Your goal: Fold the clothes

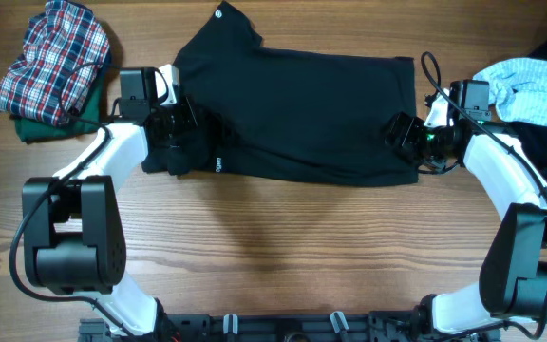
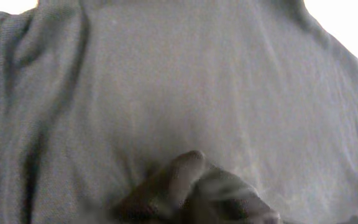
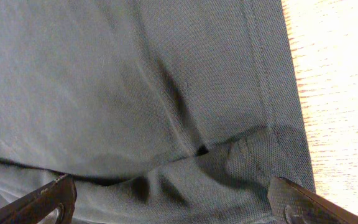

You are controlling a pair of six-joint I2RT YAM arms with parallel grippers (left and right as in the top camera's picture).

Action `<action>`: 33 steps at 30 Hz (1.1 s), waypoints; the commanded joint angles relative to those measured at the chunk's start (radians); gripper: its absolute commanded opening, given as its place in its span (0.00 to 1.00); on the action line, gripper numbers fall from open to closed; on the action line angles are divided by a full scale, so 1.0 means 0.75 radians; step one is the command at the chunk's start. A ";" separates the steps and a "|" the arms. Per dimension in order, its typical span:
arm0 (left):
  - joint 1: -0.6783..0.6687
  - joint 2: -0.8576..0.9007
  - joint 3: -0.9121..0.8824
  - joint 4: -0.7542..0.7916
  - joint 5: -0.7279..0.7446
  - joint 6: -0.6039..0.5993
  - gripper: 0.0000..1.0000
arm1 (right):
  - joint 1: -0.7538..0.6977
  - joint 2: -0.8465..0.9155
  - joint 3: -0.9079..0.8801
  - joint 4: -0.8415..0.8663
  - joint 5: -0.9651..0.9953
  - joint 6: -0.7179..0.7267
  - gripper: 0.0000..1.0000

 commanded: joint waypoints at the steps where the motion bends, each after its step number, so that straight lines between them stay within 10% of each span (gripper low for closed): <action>1: 0.003 0.006 0.015 0.010 -0.046 -0.008 0.83 | -0.007 -0.025 0.027 -0.001 -0.025 -0.026 0.99; 3: 0.003 0.006 0.015 0.010 -0.046 -0.008 0.99 | -0.007 -0.025 0.027 -0.001 -0.025 -0.026 1.00; 15: 0.003 -0.014 0.016 -0.077 0.050 0.011 1.00 | -0.007 -0.025 0.027 -0.001 -0.025 -0.030 1.00; 21: -0.024 -0.136 0.016 -0.259 0.101 0.387 1.00 | -0.007 -0.025 0.027 0.000 -0.025 -0.052 1.00; 33: -0.277 -0.171 0.015 -0.320 -0.422 0.815 1.00 | -0.007 -0.025 0.027 0.002 -0.025 -0.052 1.00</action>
